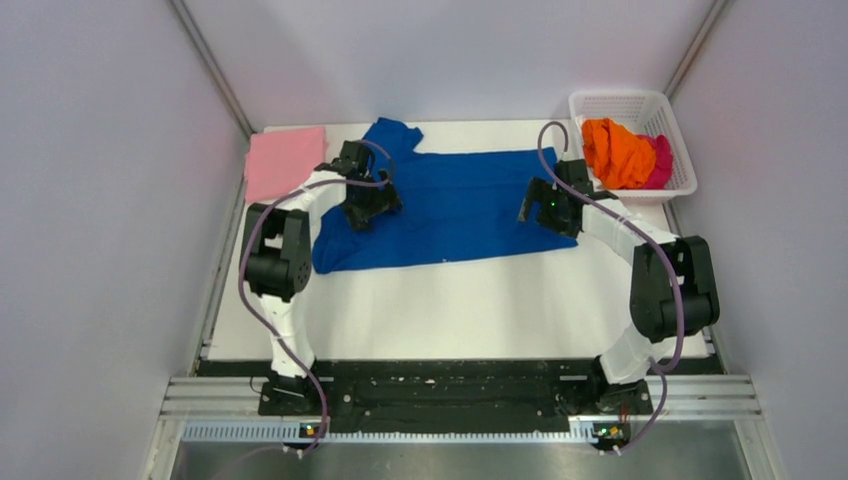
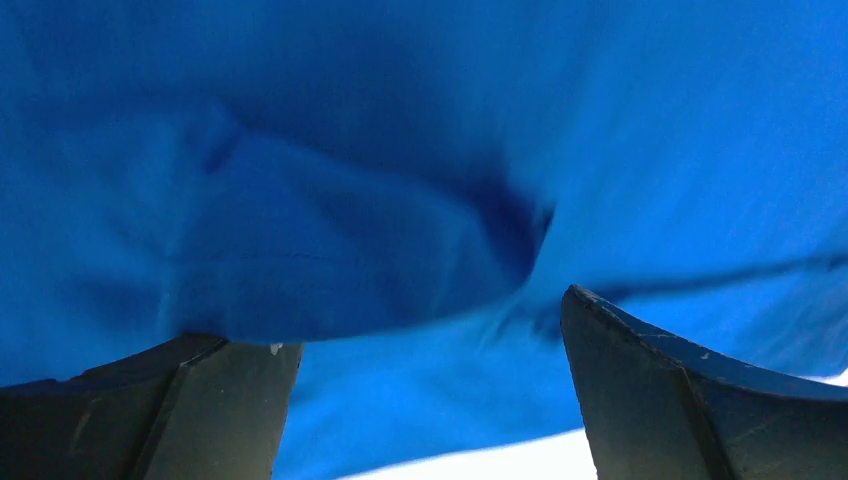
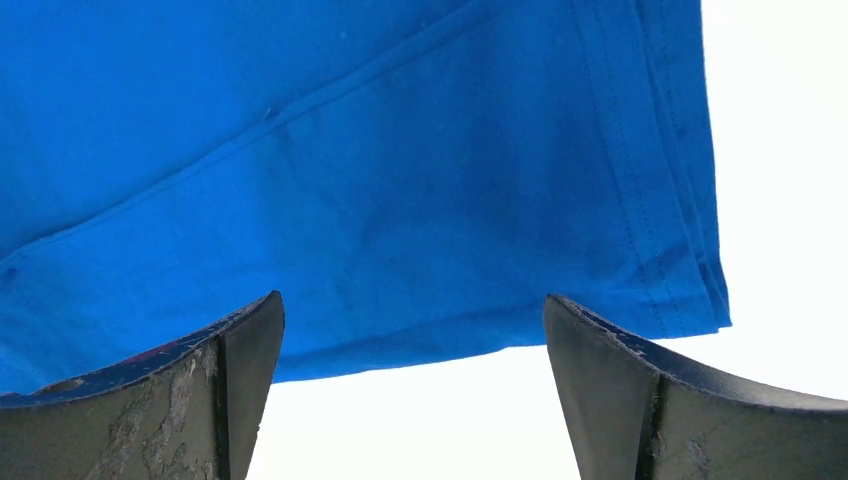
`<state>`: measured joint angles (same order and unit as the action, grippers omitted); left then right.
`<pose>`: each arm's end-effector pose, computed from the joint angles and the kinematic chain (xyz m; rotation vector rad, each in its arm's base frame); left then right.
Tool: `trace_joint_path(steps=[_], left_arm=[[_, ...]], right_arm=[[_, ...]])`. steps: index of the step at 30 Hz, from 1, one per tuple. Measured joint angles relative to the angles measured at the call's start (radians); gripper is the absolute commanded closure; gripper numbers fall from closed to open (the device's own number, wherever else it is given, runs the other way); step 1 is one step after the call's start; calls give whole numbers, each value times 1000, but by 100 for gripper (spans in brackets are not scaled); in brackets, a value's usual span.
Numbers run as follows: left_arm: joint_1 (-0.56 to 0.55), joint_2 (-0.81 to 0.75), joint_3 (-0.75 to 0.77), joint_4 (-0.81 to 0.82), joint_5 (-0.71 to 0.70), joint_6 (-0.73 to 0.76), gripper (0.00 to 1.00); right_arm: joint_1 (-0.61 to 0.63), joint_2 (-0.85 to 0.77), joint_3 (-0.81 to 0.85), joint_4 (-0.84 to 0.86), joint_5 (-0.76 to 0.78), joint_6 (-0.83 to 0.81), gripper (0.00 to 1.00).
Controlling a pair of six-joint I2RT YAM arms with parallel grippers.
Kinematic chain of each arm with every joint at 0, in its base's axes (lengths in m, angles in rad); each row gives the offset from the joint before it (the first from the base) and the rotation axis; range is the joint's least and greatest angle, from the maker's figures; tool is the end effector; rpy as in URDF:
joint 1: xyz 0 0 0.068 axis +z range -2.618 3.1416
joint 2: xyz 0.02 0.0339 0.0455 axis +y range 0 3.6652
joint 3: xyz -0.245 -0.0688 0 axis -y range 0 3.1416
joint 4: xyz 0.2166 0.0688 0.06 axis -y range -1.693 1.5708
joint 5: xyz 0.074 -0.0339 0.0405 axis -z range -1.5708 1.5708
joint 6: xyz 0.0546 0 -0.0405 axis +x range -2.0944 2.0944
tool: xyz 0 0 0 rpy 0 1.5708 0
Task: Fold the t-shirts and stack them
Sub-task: Fold the flattened tshirt in 1/3 of the way
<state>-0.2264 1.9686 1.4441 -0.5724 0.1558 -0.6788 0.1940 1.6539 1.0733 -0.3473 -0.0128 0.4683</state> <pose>0.3790 -0.0960 0.1690 -0.5647 2.6841 -0.4821 0.3251 0.0646 0.1861 0.3395 2.4995 0.2884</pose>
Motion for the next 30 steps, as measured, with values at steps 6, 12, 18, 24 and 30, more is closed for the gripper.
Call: trace_joint_path(steps=[6, 12, 18, 24, 30], left_arm=[[77, 253, 403, 45, -68, 12, 1], [121, 297, 576, 132, -67, 32, 1], [101, 154, 342, 169, -47, 58, 1], [35, -180, -152, 229, -32, 35, 1], [49, -225, -306, 243, -55, -6, 1]], right_arm=[[0, -10, 0, 11, 22, -13, 1], [0, -10, 0, 11, 29, -25, 1], [0, -9, 0, 29, -10, -55, 1], [10, 39, 9, 97, -39, -58, 1], [27, 105, 0, 131, 5, -45, 1]])
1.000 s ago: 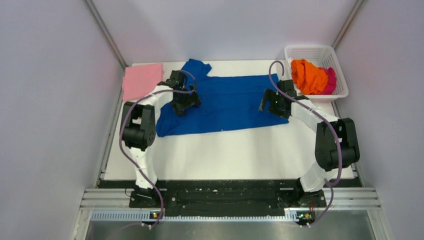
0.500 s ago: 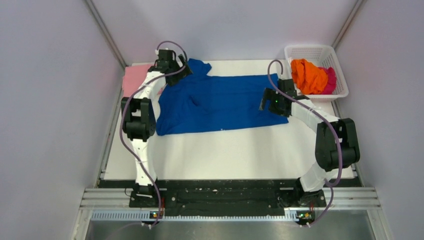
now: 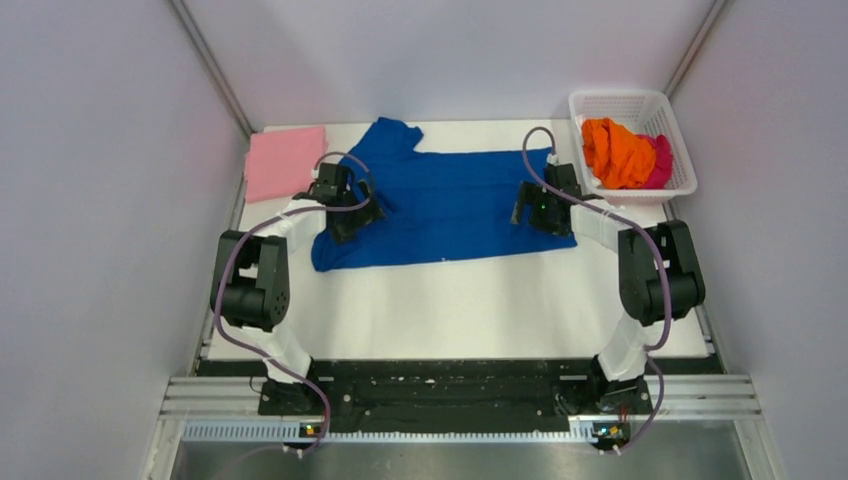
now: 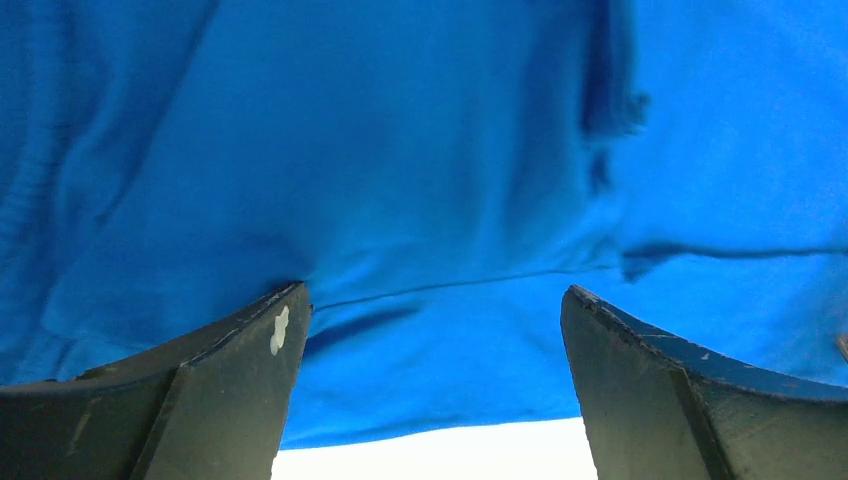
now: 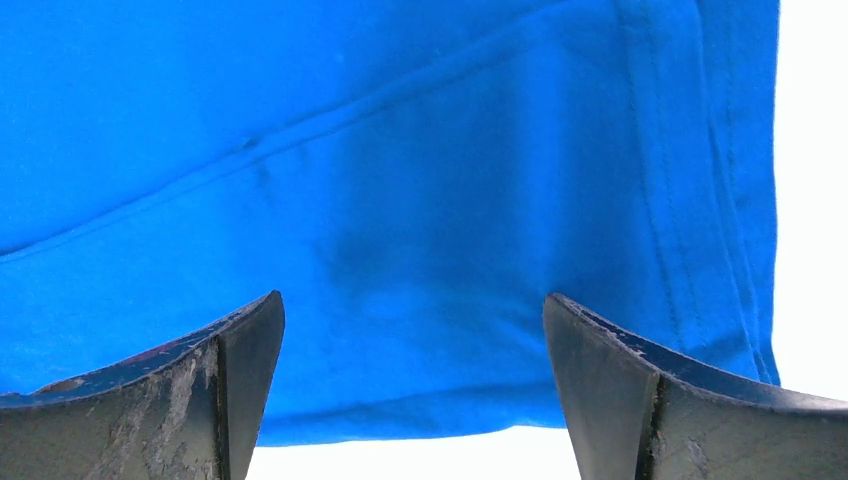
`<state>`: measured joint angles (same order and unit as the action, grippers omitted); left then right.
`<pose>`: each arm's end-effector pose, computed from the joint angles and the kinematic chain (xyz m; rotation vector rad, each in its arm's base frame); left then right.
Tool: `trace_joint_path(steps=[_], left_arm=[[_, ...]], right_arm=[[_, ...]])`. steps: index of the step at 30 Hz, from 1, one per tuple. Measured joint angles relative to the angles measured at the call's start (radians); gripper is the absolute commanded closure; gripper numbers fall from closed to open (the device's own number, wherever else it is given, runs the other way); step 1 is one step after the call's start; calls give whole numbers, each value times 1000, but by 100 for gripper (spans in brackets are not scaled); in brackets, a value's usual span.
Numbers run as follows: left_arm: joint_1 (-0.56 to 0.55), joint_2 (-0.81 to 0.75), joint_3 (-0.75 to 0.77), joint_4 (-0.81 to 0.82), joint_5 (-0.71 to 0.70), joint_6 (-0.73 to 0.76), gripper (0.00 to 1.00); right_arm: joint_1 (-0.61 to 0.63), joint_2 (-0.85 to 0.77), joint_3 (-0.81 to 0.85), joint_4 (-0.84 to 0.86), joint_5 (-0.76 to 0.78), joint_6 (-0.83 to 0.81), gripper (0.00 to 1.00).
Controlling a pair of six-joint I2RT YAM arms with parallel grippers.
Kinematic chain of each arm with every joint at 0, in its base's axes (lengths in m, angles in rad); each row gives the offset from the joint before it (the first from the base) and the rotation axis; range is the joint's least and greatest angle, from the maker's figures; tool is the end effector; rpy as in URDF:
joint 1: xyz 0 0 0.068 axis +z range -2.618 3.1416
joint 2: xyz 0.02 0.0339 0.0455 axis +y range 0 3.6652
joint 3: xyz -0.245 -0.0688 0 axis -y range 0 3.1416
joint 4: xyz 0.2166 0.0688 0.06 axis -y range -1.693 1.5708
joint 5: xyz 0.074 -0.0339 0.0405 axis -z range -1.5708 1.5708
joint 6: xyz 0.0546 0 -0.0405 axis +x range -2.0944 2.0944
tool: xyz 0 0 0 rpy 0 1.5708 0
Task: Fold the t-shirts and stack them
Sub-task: Fold the flattened tshirt in 1/3 of the way
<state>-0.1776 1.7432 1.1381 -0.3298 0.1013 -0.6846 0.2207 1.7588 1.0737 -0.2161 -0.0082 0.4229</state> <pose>0.3440 -0.0674 0.1778 -0.6019 2.4937 -0.4709 0.3427 0.0773 0.1628 0.2482 2.4817 0.2841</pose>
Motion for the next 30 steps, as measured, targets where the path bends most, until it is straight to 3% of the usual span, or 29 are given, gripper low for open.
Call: trace_joint_path(steps=[7, 13, 23, 30], left_arm=[[24, -1, -74, 18, -42, -37, 1], [18, -144, -228, -16, -43, -92, 1], [-59, -486, -496, -222, -97, -223, 1], [-61, -544, -456, -314, -171, -230, 1]], right_arm=[[2, -64, -126, 61, 72, 67, 1], [2, -251, -320, 58, 76, 133, 1], [6, -550, -508, -158, 37, 212, 1], [6, -624, -502, -265, 45, 204, 1]])
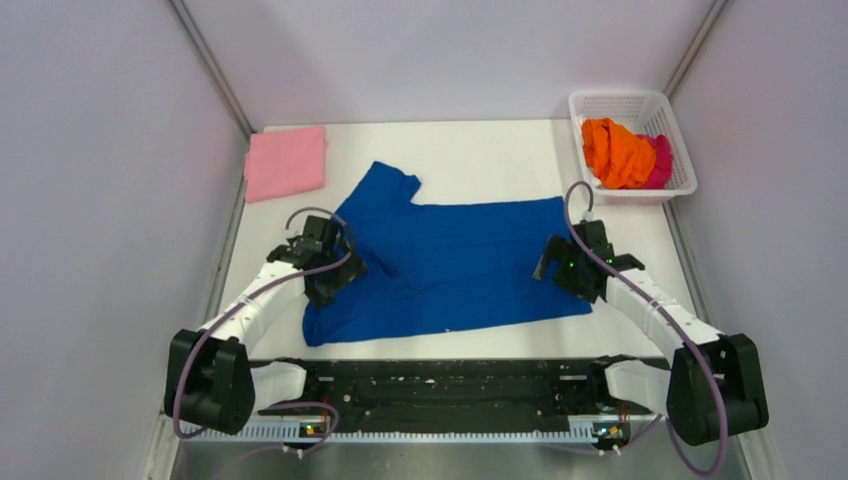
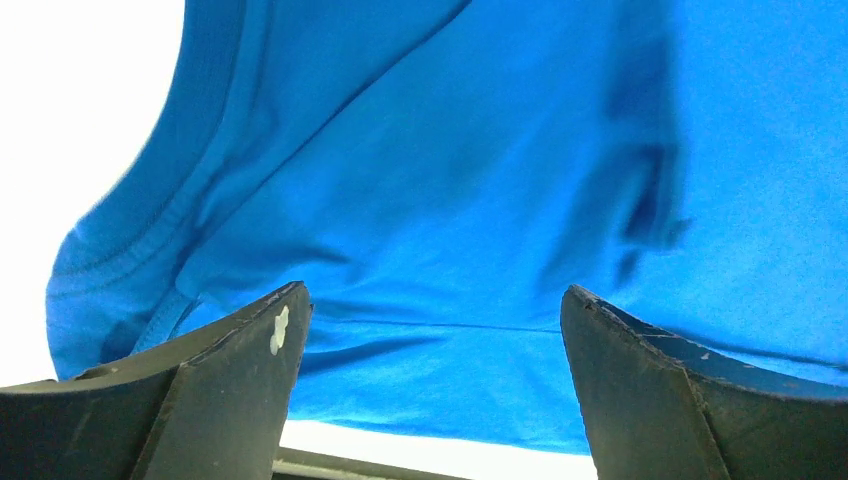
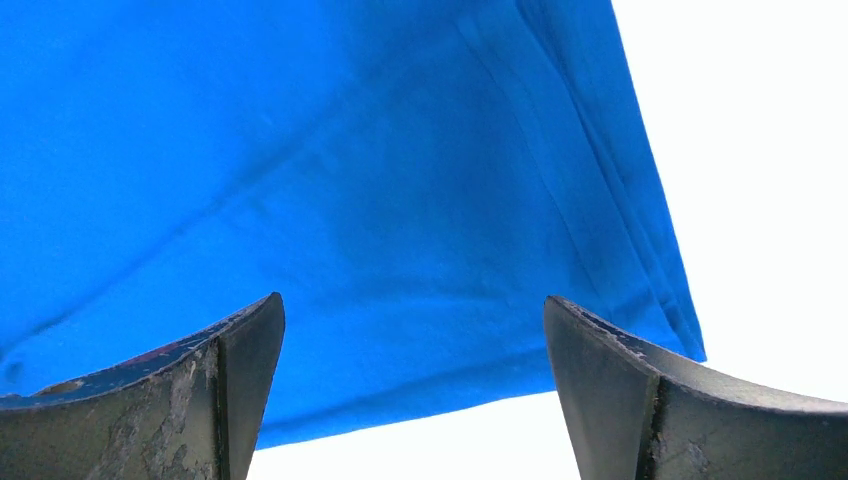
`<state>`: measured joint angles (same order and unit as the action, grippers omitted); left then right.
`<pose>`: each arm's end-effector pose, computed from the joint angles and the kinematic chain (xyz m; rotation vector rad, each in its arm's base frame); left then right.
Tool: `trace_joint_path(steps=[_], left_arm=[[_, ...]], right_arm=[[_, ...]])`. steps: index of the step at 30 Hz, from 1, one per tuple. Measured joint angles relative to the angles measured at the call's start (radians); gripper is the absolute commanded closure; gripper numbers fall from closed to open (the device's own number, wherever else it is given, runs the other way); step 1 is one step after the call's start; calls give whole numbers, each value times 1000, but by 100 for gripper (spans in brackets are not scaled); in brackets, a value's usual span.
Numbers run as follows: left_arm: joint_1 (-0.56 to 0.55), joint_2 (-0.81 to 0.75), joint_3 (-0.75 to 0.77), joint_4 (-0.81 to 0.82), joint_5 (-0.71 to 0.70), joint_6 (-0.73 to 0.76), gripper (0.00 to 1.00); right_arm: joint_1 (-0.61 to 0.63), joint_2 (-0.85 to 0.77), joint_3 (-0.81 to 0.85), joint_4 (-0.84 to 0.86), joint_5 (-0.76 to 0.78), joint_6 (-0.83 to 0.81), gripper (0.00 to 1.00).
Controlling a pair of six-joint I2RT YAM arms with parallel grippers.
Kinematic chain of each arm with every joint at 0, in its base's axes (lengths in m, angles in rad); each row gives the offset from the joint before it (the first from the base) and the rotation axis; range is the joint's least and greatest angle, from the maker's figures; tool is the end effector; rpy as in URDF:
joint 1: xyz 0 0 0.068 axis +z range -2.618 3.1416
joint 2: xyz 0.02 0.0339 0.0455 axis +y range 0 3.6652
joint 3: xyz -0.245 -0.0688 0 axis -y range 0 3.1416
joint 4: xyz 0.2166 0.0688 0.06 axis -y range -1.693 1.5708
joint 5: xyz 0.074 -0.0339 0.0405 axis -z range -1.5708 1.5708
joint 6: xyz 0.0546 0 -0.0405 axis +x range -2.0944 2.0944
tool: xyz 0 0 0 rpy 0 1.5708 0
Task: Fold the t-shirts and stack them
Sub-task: Fold the flattened tshirt in 1/3 of the way, then grab the side of the flattened tshirt furthest away from the robot with both arms
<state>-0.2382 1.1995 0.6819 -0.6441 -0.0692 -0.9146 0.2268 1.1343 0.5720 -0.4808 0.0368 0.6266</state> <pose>0.1954 -0.0436 0.1689 -0.9318 2.5898 -0.2313 0.1918 0.0422 0.1597 0.5361 2.5801 0.2505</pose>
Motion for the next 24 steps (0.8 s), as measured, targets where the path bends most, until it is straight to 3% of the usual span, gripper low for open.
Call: trace_joint_path(steps=[4, 8, 19, 24], left_arm=[[0, 24, 186, -19, -49, 58, 1], [0, 159, 454, 43, -83, 140, 1], [26, 935, 1313, 31, -128, 348, 8], [48, 1188, 1556, 15, -81, 399, 9]], right_arm=[[0, 26, 133, 0, 29, -31, 1], [-2, 95, 272, 76, 41, -54, 1], [-30, 312, 446, 145, 62, -138, 1], [-64, 362, 470, 146, 67, -168, 1]])
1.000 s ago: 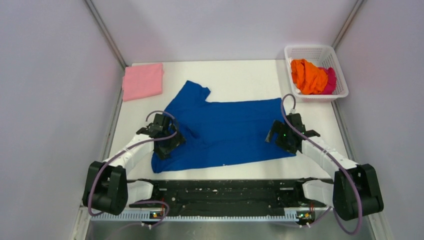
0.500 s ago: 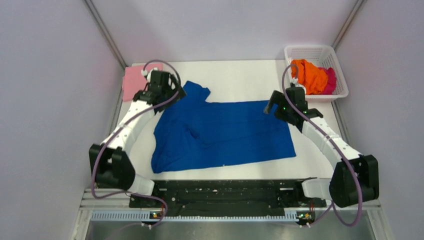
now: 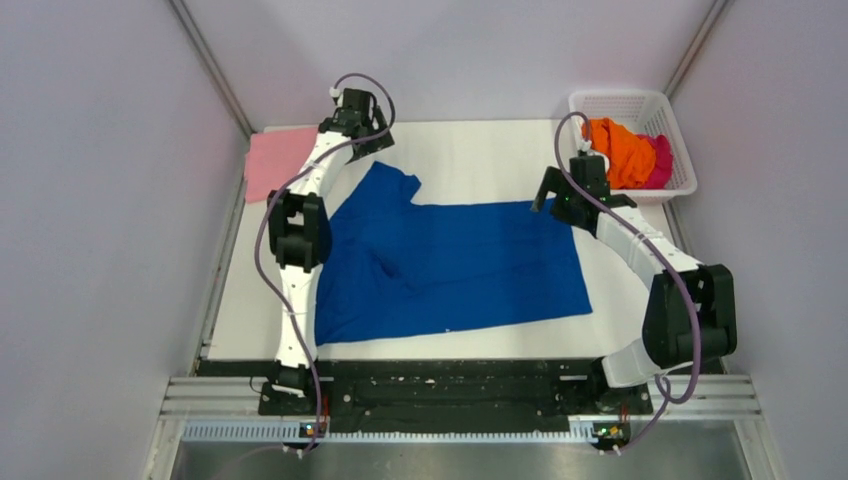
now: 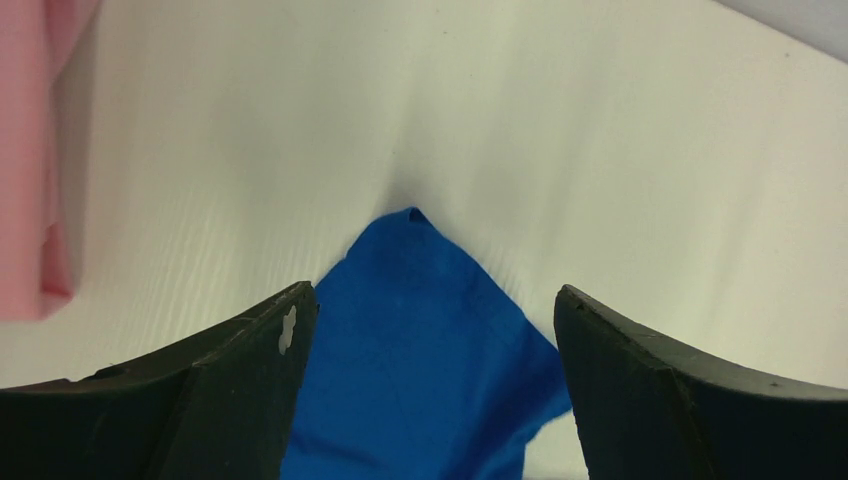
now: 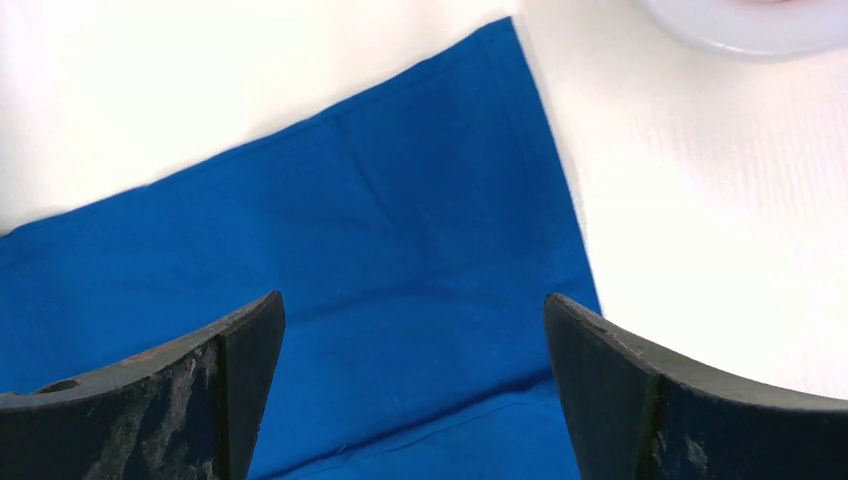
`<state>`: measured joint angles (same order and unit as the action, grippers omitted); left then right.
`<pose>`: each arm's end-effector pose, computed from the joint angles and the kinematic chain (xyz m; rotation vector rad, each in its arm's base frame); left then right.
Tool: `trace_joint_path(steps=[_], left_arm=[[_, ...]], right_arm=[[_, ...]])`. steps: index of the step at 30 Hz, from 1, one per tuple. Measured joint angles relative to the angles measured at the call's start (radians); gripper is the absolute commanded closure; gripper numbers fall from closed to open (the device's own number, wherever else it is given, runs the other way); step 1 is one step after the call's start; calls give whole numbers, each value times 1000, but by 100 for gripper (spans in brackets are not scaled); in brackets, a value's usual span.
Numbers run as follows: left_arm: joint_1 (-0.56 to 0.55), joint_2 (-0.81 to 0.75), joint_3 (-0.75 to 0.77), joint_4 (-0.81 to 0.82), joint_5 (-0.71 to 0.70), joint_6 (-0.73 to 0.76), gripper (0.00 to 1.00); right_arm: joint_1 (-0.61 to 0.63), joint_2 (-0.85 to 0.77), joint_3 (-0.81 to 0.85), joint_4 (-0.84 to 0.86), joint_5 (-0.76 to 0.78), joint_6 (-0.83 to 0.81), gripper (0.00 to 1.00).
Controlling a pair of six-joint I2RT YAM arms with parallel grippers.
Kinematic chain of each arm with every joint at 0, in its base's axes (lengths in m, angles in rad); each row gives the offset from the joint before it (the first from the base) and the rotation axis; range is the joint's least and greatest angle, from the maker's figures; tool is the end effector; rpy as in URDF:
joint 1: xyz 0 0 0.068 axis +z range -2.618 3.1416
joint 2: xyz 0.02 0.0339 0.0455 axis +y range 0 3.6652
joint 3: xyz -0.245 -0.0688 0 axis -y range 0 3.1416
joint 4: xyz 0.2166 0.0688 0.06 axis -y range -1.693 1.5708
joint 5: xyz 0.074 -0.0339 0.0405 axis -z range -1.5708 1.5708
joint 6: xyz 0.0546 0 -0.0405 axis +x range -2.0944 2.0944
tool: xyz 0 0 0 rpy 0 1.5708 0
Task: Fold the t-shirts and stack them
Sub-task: Grab the side of the flattened tshirt furthest away from the robot with both arms
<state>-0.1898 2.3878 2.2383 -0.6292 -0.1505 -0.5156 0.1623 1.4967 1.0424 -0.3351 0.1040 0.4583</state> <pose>0.5052 -0.0887 0.2184 -0.4530 2.3007 -0.1727 0.3100 0.0450 0.2256 0.3983 2.3282 0.1799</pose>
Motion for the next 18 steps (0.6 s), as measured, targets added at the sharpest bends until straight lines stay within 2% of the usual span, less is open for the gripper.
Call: trace_joint_path(steps=[6, 18], left_arm=[[14, 95, 23, 46, 53, 13, 10], [14, 213, 133, 76, 57, 2, 25]], right_arm=[[-27, 49, 7, 6, -4, -21, 1], [-45, 84, 7, 6, -27, -30, 1]])
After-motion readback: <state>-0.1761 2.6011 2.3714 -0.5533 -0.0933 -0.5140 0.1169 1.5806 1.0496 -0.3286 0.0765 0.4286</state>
